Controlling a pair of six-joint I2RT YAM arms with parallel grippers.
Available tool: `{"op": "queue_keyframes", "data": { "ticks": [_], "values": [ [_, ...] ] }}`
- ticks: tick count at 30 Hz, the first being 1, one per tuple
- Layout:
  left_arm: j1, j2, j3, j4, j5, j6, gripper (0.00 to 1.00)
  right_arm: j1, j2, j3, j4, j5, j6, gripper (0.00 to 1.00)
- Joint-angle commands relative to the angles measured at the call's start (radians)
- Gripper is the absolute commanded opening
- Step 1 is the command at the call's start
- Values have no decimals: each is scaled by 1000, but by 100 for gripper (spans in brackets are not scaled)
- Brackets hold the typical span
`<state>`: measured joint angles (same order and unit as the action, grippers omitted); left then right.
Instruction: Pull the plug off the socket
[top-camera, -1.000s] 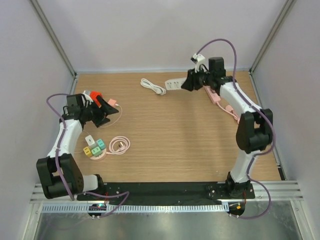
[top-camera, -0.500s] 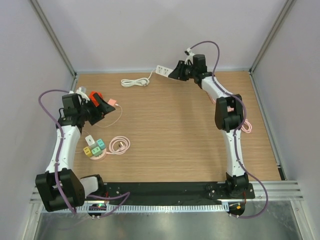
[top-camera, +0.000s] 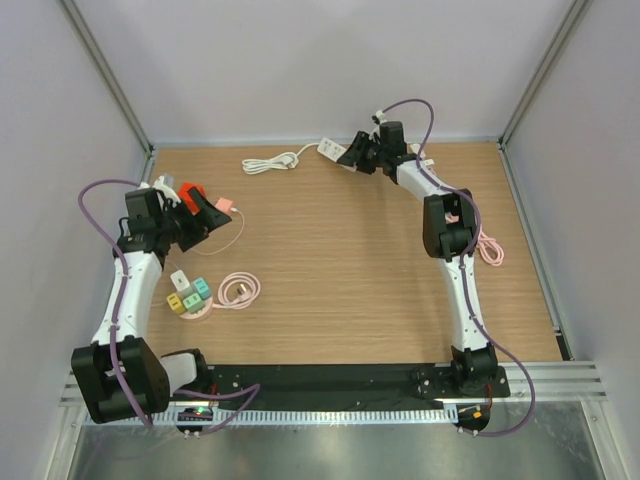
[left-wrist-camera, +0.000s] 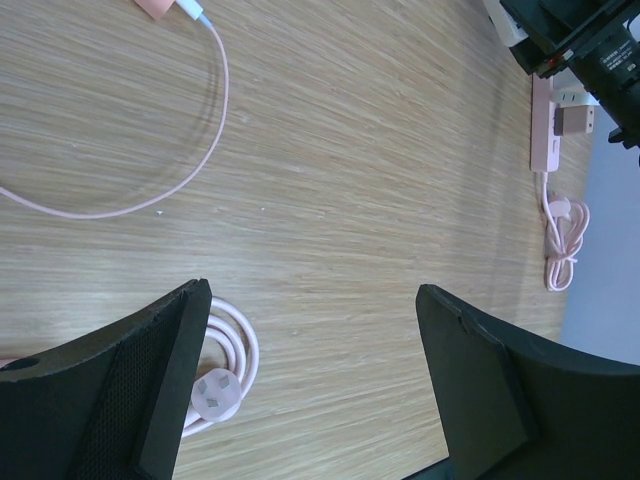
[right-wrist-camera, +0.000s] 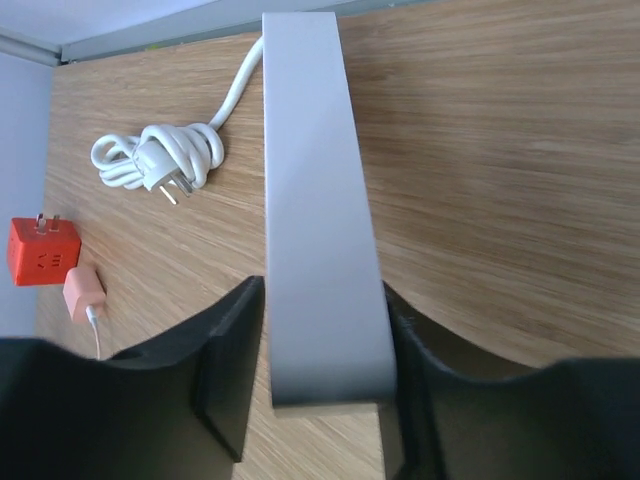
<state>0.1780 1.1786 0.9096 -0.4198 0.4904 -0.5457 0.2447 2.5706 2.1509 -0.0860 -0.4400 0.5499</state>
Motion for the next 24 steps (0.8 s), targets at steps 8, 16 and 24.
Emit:
{"op": "queue_keyframes", "data": {
  "ticks": [8, 16, 24],
  "values": [
    [3, -31, -2, 39, 16, 21, 88, -24, -42, 33, -67, 96, -126, 78],
    [3, -72, -3, 32, -18, 30, 90, -47, -188, 7, -159, 101, -389, 100],
    [3, -111, -9, 32, -47, 26, 99, -48, -478, -175, -271, 32, -747, 100]
  ]
}}
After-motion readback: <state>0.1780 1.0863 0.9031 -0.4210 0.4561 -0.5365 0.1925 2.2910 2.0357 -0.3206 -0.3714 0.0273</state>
